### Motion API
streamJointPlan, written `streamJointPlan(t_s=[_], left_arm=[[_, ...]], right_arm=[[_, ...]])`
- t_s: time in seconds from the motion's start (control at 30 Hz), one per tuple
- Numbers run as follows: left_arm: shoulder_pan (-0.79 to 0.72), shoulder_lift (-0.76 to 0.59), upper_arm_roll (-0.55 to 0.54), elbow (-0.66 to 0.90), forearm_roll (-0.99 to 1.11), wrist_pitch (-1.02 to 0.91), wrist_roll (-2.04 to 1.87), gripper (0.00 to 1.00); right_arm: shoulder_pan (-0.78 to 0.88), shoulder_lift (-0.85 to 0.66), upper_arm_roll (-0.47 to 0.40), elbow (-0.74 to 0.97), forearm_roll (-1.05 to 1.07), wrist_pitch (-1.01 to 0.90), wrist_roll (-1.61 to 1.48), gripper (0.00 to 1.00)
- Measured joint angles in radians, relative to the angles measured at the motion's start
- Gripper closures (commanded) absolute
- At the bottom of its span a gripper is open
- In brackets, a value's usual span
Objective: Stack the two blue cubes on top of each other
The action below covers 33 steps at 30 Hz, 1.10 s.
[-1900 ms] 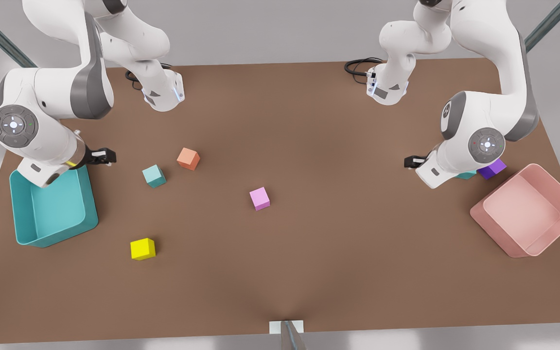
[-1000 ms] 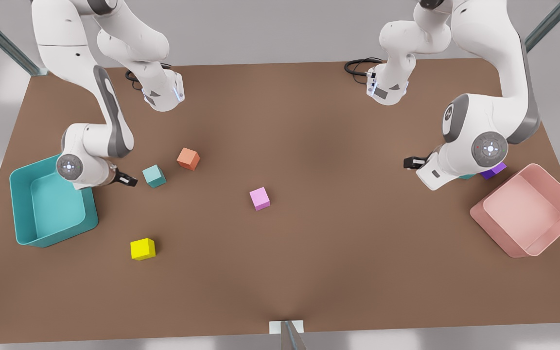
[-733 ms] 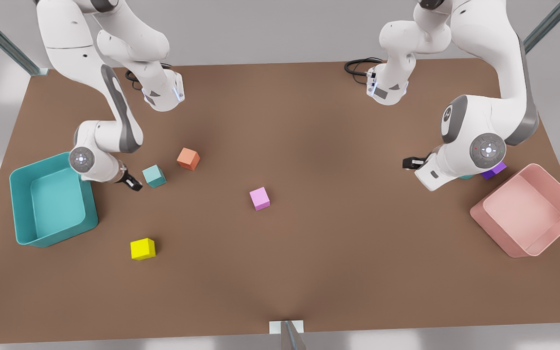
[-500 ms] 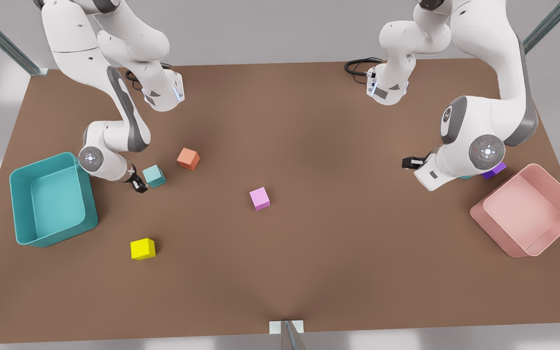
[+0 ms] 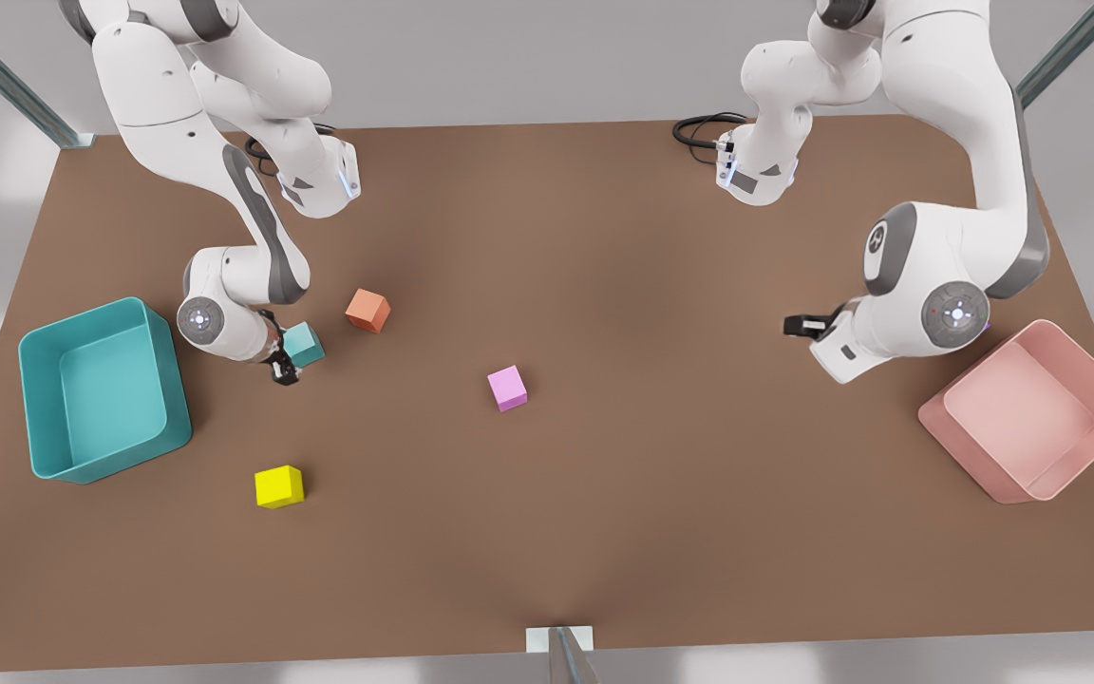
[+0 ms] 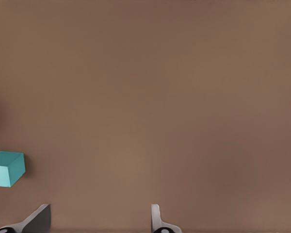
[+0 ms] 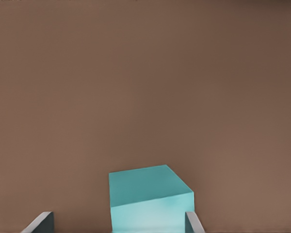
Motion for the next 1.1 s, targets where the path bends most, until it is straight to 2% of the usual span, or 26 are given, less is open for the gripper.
streamJointPlan(t_s=[0.07, 0.3, 1.0, 1.03, 1.1], left_arm=[[0.007, 0.011, 0.001, 0.000, 0.001, 0.003, 0.000, 0.00], [0.010, -0.005, 0.151, -0.108, 0.000, 0.105, 0.023, 0.00], [-0.019, 0.009, 0.160, -0.109, 0.000, 0.190, 0.087, 0.00], [-0.020, 0.010, 0.160, -0.109, 0.000, 0.190, 0.089, 0.00], [-0.022, 0.010, 0.162, -0.108, 0.000, 0.191, 0.092, 0.00]], right_arm=[[-0.001, -0.010, 0.000, -0.006, 0.000, -0.004, 0.015, 0.00], [-0.004, -0.022, -0.001, -0.015, 0.001, -0.051, 0.018, 0.00], [0.006, 0.114, 0.004, 0.026, 0.031, -0.061, -0.042, 0.01], [0.006, 0.116, 0.005, 0.030, 0.031, -0.060, -0.044, 0.04], [0.005, 0.122, 0.005, 0.037, 0.032, -0.059, -0.051, 0.19]])
